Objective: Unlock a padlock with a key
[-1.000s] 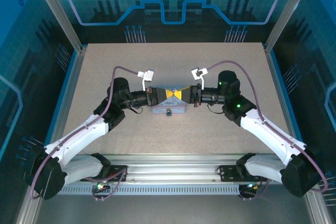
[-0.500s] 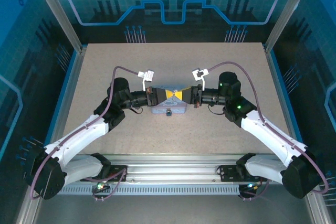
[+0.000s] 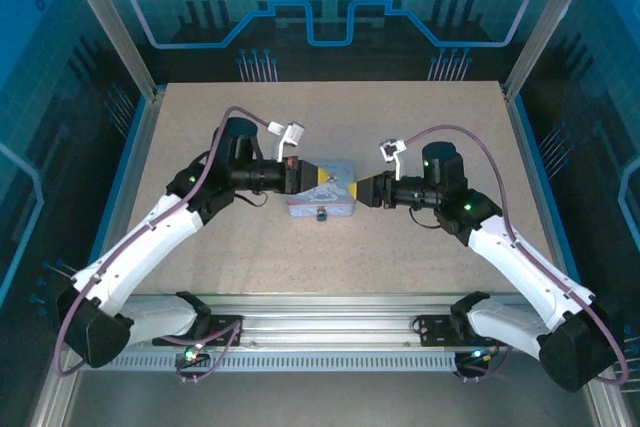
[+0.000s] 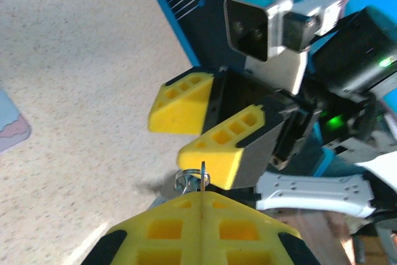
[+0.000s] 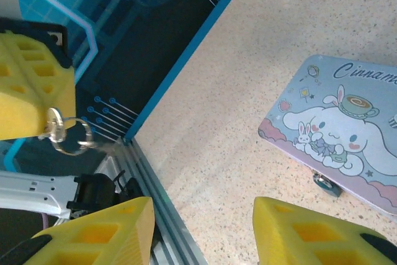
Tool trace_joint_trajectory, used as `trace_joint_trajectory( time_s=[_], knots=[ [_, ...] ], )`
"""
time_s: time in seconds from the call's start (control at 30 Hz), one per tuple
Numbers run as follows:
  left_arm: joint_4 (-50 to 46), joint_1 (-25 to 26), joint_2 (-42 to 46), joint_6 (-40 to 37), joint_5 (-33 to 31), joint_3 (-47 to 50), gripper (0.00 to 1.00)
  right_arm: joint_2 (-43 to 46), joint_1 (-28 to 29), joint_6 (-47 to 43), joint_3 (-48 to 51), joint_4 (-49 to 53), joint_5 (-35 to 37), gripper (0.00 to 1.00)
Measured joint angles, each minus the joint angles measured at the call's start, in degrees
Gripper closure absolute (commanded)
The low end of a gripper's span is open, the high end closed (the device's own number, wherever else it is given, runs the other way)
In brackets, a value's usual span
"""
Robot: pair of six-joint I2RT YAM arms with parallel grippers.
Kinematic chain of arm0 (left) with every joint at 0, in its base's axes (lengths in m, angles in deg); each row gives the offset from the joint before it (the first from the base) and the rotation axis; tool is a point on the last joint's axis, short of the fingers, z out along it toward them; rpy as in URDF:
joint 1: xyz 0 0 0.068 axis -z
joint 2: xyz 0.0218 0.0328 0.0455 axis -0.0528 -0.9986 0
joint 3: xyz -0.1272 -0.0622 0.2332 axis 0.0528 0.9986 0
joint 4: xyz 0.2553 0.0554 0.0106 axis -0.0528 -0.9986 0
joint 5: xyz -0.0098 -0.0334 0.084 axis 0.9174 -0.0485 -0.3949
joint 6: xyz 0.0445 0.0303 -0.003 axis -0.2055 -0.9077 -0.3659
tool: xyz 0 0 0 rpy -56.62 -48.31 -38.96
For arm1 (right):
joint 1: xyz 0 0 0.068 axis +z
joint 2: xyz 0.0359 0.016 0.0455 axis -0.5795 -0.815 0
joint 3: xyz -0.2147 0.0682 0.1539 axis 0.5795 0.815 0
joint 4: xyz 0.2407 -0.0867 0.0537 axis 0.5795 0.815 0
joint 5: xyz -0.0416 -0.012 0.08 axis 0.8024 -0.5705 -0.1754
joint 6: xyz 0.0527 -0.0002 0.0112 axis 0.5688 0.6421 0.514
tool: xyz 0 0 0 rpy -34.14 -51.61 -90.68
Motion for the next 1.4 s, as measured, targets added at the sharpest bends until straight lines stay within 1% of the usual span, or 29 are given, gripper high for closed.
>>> trace_joint_trajectory(
  time_s=[0.07,0.1,0.23,0.33,0.5,0.63,0.77,0.97,1.0,1.2,1.27,1.3,1.4],
  knots=[
    [-4.6,0.0,-1.9,-2.5,0.2,-2.3,1.00,0.0,0.0,-0.6,-0.1,0.4,-0.7,0.47],
    [-6.5,0.0,-2.6,-3.6,0.4,-3.1,1.00,0.0,0.0,-0.7,-0.2,0.3,-1.2,0.46],
    [-12.1,0.0,-3.9,-7.4,2.4,-4.7,1.00,-0.1,0.0,-0.5,-0.2,-1.4,-4.7,0.46],
    [-13.9,0.0,-4.0,-9.0,3.9,-5.3,1.00,-0.6,0.1,0.3,-0.2,-4.2,-8.1,0.46],
    [-14.8,0.0,-4.0,-10.3,6.3,-5.5,1.00,-2.1,0.8,1.5,-0.2,-7.8,-12.6,0.50],
    [-14.9,0.0,-4.0,-10.6,7.5,-5.5,1.00,-3.3,2.3,2.3,-0.3,-9.7,-14.8,0.59],
    [-14.9,0.1,-4.0,-10.6,8.0,-5.5,1.00,-4.4,3.2,2.8,-0.3,-10.7,-16.0,0.65],
    [-14.6,0.4,-4.0,-10.6,8.7,-5.5,1.00,-4.7,3.3,3.1,-0.3,-11.5,-16.8,0.66],
    [-14.6,0.5,-4.0,-10.6,8.8,-5.5,1.00,-4.7,3.4,3.1,-0.3,-11.8,-17.0,0.68],
    [-14.4,0.7,-4.0,-10.6,9.0,-5.5,1.00,-4.7,3.9,3.5,-0.4,-12.7,-17.8,0.86],
    [-14.5,0.7,-4.0,-10.6,9.0,-5.5,1.00,-4.7,3.9,3.4,-0.5,-12.8,-18.1,0.93],
    [-14.6,0.7,-4.0,-10.7,9.0,-5.5,1.00,-4.7,3.9,3.4,-0.5,-12.7,-18.1,1.00],
    [-14.9,0.7,-4.0,-10.9,8.9,-5.5,1.00,-4.6,3.9,2.8,-0.6,-12.4,-18.1,1.00]
  ],
)
